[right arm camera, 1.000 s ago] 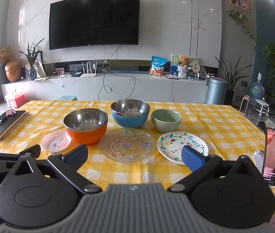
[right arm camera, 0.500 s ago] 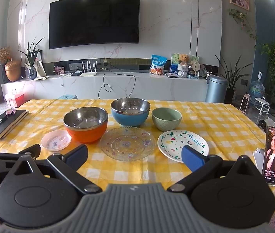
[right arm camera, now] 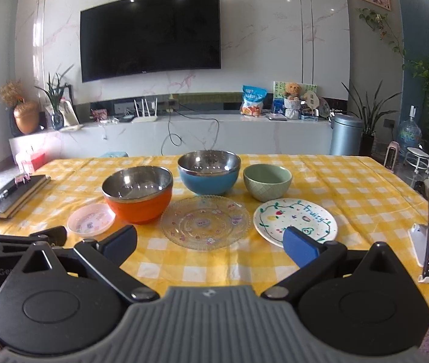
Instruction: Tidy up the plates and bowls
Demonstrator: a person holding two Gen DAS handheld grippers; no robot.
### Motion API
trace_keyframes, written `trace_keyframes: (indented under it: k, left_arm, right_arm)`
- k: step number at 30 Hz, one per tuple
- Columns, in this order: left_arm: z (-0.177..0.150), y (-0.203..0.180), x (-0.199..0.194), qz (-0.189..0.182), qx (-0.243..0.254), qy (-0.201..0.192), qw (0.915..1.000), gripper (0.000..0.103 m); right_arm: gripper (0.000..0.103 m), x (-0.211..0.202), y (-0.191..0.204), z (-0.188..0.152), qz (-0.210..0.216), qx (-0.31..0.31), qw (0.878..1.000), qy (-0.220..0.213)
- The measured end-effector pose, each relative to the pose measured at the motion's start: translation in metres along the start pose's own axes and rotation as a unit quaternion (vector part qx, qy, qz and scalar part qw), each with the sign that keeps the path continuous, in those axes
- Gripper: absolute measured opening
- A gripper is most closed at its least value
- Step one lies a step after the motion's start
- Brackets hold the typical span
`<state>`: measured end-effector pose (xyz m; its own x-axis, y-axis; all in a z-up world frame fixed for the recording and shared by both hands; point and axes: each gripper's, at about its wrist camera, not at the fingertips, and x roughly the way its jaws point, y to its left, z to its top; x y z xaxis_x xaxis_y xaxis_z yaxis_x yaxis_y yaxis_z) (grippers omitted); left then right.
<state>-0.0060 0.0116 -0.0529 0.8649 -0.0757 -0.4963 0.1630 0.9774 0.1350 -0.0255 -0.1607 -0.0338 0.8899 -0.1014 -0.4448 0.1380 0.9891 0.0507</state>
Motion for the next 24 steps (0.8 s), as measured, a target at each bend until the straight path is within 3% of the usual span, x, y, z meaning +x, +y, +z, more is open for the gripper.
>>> trace_keyframes:
  k: [5,8,18,24]
  left_arm:
    - [0.015,0.01,0.011,-0.019,-0.02,0.028,0.9992,0.102]
    - [0.015,0.017,0.015,-0.028,-0.031,0.039,0.9984,0.089]
    - [0.024,0.004,0.034,-0.063,-0.045,0.062,0.995,0.064]
    - [0.025,-0.01,0.05,-0.073,-0.036,0.069,0.9943,0.058]
  right_arm:
    - [0.1,0.009,0.005,0.0,0.013,-0.022,1.0,-0.005]
    - [0.1,0.018,0.009,0.001,0.035,-0.033,0.999,0.009]
    - [0.058,0.056,0.002,-0.009,0.023,-0.022,0.997,0.077]
    - [0.048,0.073,-0.009,-0.01,0.036,-0.003,0.995,0.09]
